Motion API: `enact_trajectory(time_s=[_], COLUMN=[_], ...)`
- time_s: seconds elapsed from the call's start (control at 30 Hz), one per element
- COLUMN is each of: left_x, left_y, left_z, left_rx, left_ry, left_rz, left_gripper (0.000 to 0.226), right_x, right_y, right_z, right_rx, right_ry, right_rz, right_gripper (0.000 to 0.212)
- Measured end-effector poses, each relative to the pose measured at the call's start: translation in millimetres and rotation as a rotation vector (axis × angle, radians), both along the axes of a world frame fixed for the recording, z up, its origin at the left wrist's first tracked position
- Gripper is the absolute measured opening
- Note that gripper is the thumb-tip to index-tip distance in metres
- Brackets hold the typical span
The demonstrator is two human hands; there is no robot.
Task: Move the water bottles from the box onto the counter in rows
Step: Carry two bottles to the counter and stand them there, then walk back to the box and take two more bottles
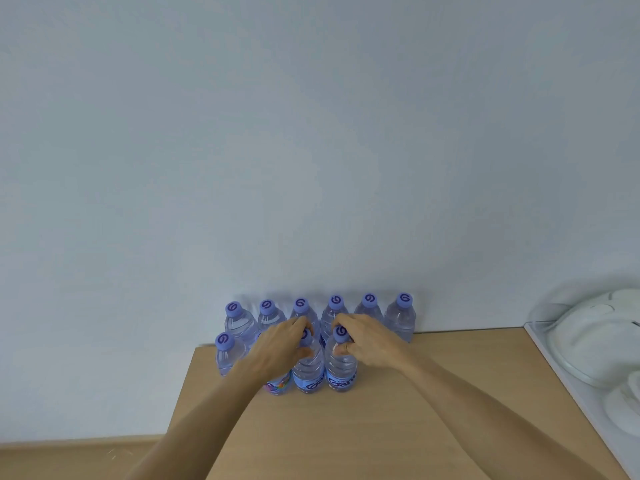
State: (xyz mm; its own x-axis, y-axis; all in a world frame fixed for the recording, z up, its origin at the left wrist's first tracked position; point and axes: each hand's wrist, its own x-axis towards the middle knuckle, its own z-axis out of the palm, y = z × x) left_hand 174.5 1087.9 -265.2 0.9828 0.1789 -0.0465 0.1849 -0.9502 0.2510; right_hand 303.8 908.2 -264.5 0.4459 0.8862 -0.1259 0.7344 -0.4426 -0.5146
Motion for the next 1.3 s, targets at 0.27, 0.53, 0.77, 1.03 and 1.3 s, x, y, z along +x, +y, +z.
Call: enact_trajectory(time_s=[0.27,0.53,0.77,1.03,1.3], left_x=[3.6,19.7,50.7,78.8,73.1], left_y=[10.1,28.1,-5.9,-124.5,-290.5], left_z=[25.2,79.7,140.4,207.6,245.5], left_rx=[0.03,-0.103,-0.426,-0.595,-0.737], left_ry=[0.074,-0.181,-0.434,-0.477,-0.467], left_rz=[0.023,-0.061,-0.222,-0.572,-0.902], left_gripper=[0.052,0.02,0.008,0.005,0.007], right_x=[-6.2,1.2,-9.9,-70.0,-158.8], right_y=[-4.3,-30.8,-88.0,-217.4,-362.8], right_z=[5.0,49.8,115.8,179.8,209.0], right_rx=[-0.024,-0.039,-0.006,0.026,-0.107], right_ry=[0.06,-0.23,-0.399,-0.527,-0.617], right_rz=[-0.039,-0.326,-0.563,-0.932,-1.236], right_gripper=[0.032,0.043,0.037,0.031,0.035])
